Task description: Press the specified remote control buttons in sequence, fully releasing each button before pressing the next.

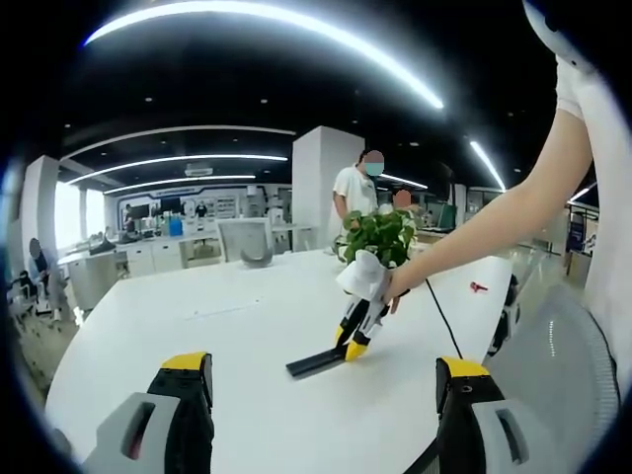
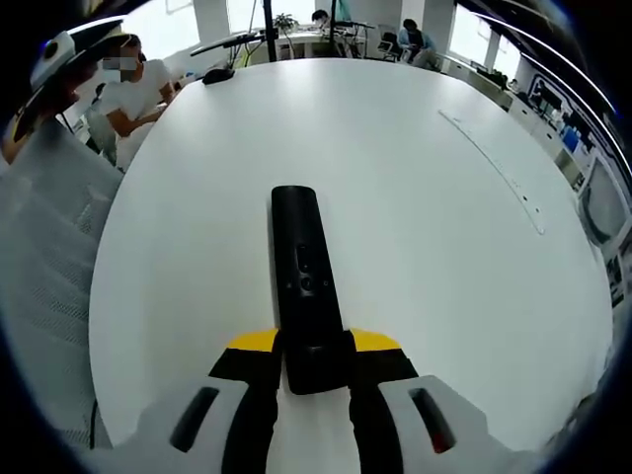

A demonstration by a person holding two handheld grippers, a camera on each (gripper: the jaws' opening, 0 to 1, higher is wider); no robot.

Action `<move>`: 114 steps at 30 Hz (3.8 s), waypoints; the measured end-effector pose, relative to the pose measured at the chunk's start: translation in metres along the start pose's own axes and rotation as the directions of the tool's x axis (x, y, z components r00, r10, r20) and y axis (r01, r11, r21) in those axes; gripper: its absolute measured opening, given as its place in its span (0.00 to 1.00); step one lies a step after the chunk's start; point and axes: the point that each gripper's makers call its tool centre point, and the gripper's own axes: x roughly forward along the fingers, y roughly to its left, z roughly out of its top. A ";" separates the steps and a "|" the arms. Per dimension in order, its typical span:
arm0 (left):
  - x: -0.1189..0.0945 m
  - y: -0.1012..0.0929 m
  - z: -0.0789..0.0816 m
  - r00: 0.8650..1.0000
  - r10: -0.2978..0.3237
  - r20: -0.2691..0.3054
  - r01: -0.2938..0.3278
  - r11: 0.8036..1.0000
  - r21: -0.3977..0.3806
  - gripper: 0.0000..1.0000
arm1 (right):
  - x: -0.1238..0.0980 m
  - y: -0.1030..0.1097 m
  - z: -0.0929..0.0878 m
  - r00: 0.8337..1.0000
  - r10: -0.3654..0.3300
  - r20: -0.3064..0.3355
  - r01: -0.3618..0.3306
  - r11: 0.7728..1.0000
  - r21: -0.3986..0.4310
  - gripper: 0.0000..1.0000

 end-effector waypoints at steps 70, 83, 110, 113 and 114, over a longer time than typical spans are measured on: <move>0.000 -0.003 0.002 1.000 -0.011 0.004 0.011 1.000 0.004 0.99 | -0.072 0.002 0.055 0.836 -0.403 0.373 0.181 0.844 0.505 1.00; 0.000 -0.003 0.001 1.000 -0.012 0.002 0.012 1.000 0.005 0.99 | -0.088 0.011 0.053 0.798 -0.448 0.403 0.187 0.820 0.540 1.00; 0.001 -0.005 -0.002 1.000 -0.022 -0.011 0.022 1.000 0.016 0.98 | -0.110 0.034 0.050 0.755 -0.499 0.425 0.220 0.803 0.554 1.00; 0.001 -0.005 -0.002 1.000 -0.023 -0.012 0.023 1.000 0.015 0.98 | -0.112 0.034 0.050 0.751 -0.505 0.425 0.224 0.801 0.556 1.00; 0.001 -0.005 -0.002 1.000 -0.023 -0.013 0.023 1.000 0.016 0.98 | -0.113 0.035 0.050 0.748 -0.508 0.427 0.226 0.800 0.556 1.00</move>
